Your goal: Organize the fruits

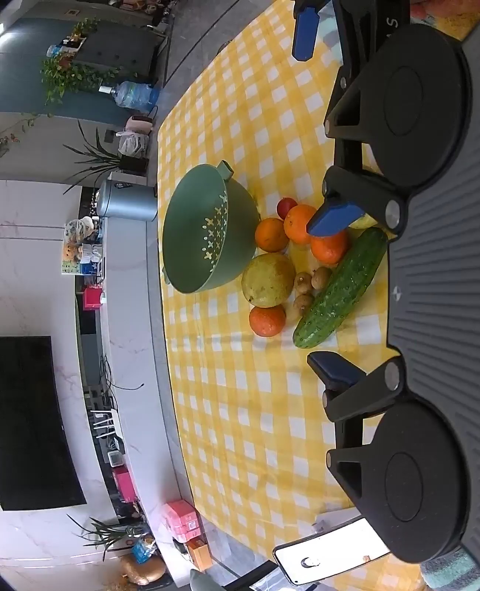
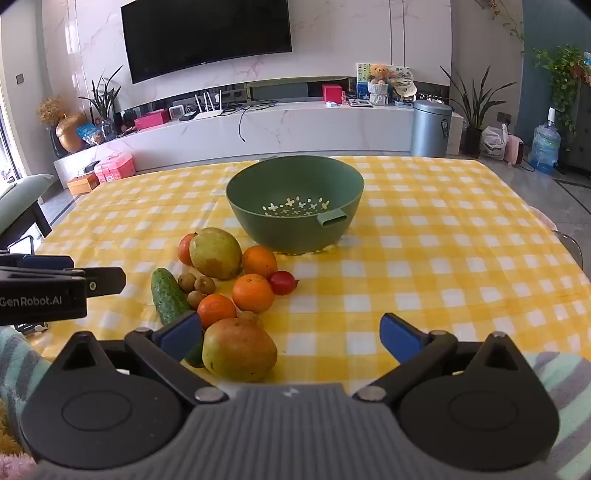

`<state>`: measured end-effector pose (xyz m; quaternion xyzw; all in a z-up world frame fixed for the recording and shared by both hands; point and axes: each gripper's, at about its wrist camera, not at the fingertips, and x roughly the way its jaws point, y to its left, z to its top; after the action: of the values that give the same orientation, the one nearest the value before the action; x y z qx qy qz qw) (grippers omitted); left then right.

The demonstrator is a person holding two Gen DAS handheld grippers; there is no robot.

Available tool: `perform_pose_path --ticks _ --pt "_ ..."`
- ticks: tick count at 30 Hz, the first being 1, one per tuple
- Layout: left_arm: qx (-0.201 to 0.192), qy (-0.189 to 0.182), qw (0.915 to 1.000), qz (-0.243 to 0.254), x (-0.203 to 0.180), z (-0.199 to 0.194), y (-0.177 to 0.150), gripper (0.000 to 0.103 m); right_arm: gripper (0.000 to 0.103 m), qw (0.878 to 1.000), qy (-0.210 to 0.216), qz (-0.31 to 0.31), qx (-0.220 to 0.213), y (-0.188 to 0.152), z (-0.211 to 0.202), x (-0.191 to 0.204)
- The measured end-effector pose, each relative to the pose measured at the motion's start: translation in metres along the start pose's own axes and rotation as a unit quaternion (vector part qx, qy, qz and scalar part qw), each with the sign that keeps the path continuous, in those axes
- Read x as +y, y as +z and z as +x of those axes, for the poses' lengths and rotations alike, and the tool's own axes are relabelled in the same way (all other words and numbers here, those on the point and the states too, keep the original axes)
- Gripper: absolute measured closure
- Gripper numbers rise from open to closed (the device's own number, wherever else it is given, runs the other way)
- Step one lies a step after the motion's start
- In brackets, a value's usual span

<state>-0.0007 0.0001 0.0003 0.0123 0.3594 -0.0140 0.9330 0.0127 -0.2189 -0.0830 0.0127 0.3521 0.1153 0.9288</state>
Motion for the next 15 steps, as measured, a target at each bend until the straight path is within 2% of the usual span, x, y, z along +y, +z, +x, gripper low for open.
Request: perform_pose_path --ticks 8,15 --pt "-0.003 -0.005 0.9999 0.011 -0.0074 0.0062 -0.0062 0.022 0.004 1.000 -0.002 0.003 -0.001 -0.0001 0.0001 -0.0003" --pt "0.005 -0.009 0.9999 0.003 -0.0020 0.0076 -0.0027 0.022 0.004 1.000 -0.002 0.004 0.002 -0.0019 0.0028 0.0004"
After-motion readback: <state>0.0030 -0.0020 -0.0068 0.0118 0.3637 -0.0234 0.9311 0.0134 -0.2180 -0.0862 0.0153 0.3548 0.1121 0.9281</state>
